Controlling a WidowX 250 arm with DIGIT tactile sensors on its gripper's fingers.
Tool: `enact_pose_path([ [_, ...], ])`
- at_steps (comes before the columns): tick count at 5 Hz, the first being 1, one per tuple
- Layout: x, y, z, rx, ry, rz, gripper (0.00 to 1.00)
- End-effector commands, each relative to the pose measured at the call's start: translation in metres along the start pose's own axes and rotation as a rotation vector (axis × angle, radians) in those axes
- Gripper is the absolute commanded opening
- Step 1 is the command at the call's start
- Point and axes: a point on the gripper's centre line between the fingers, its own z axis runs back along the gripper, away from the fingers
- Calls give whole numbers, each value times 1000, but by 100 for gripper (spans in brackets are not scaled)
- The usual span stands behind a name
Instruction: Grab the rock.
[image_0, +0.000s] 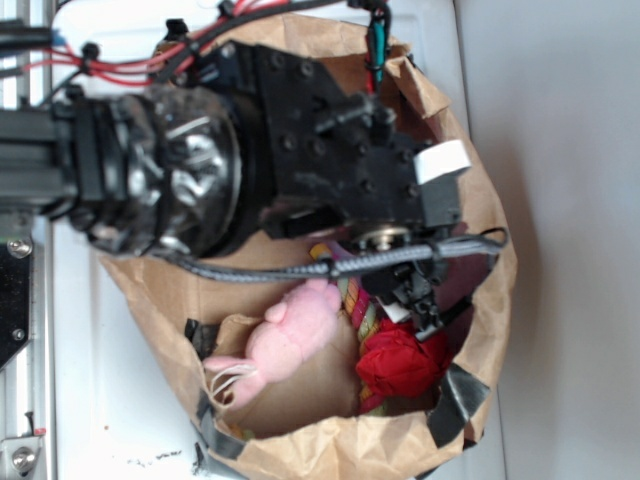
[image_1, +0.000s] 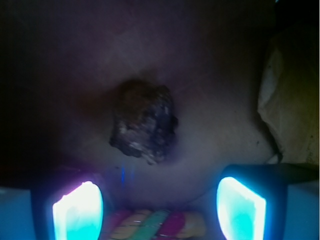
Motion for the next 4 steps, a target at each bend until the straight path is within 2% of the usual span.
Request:
enact_pose_path([
  [1, 21, -16, 31, -149, -136, 5, 100],
  [2, 17, -16, 28, -160, -233, -20, 100],
  [4, 24, -18, 15, -116, -279, -9, 100],
])
